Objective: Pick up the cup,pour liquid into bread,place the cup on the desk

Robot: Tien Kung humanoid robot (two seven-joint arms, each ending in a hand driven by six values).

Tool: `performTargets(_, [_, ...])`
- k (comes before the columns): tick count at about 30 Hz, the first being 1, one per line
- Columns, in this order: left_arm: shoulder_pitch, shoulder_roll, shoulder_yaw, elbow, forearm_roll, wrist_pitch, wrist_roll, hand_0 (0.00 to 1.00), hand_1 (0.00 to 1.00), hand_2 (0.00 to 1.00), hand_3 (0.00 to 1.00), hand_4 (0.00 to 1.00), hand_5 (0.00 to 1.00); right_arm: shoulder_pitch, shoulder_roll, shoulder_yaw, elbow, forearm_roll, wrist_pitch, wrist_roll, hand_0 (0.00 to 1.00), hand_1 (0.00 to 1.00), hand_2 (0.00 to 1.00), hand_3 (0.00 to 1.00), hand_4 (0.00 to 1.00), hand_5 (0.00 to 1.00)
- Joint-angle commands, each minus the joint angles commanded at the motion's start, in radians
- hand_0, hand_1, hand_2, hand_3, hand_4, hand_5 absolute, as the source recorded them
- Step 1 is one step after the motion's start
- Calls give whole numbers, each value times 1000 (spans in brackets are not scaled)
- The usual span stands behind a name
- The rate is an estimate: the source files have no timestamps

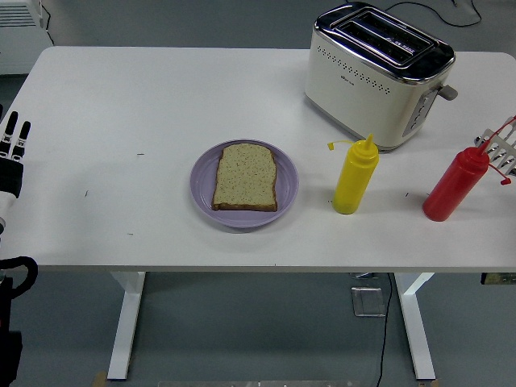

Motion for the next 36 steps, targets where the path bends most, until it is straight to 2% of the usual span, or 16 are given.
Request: performTargets(36, [2, -1, 6, 1, -1, 0, 0, 785, 741, 740, 699, 516, 998, -2, 4, 8, -3, 2, -4, -1, 782, 721, 726, 748, 590, 698])
